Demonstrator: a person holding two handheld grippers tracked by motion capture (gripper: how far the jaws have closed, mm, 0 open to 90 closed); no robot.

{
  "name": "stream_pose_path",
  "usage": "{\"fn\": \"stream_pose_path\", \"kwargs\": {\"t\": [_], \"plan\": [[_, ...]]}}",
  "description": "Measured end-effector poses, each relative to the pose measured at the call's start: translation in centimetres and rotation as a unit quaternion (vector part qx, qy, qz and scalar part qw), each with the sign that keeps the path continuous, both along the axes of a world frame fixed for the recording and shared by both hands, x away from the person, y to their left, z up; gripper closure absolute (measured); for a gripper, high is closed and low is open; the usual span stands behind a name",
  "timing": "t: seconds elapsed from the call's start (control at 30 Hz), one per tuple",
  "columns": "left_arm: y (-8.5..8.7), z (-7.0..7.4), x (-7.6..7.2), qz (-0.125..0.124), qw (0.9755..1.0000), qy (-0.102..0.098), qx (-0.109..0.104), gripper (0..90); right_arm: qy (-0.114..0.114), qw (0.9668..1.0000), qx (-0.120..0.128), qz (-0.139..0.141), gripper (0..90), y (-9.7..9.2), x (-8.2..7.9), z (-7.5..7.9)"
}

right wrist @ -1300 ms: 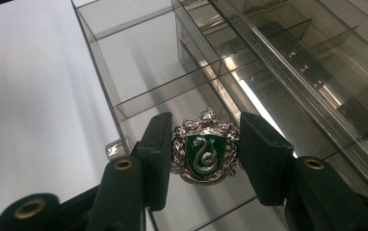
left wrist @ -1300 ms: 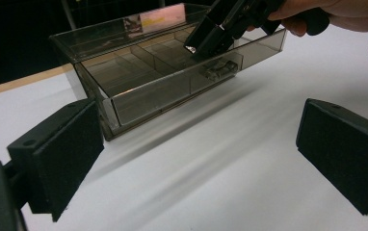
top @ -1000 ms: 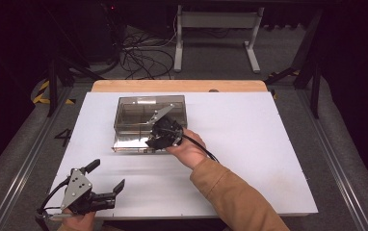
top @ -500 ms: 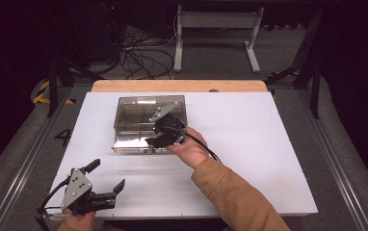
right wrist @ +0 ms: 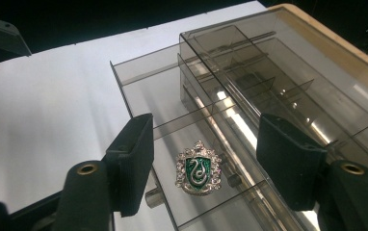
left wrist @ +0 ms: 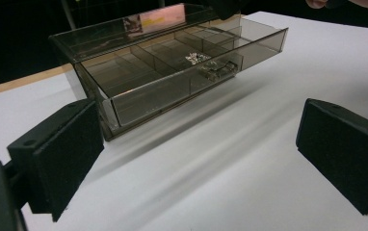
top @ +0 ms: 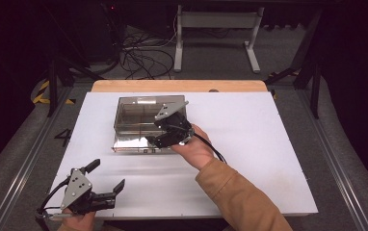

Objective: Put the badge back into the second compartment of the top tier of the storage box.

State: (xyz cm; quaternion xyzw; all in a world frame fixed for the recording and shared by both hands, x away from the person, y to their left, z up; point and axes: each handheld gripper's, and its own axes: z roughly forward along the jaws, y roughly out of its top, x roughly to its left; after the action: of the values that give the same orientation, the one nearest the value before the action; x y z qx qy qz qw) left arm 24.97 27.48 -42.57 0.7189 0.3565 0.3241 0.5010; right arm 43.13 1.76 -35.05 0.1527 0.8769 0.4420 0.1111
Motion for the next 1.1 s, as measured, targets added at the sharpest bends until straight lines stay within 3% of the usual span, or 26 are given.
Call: {"fn": "stream_pose_path", "kwargs": {"t": [0.5,1.1], "plan": [[0.0,0.0,0.0,0.0,1.0,-0.001,-0.001,3.5,-0.016,0.9995,0.025,-0.009,21.7,-2.4,-1.0,1.5],[0.0,0.0,0.1,-0.001,1.0,0.0,0.001,3.5,-0.037,0.9955,0.085,-0.021,8.1,-8.7,-2.8,2.5]]}}
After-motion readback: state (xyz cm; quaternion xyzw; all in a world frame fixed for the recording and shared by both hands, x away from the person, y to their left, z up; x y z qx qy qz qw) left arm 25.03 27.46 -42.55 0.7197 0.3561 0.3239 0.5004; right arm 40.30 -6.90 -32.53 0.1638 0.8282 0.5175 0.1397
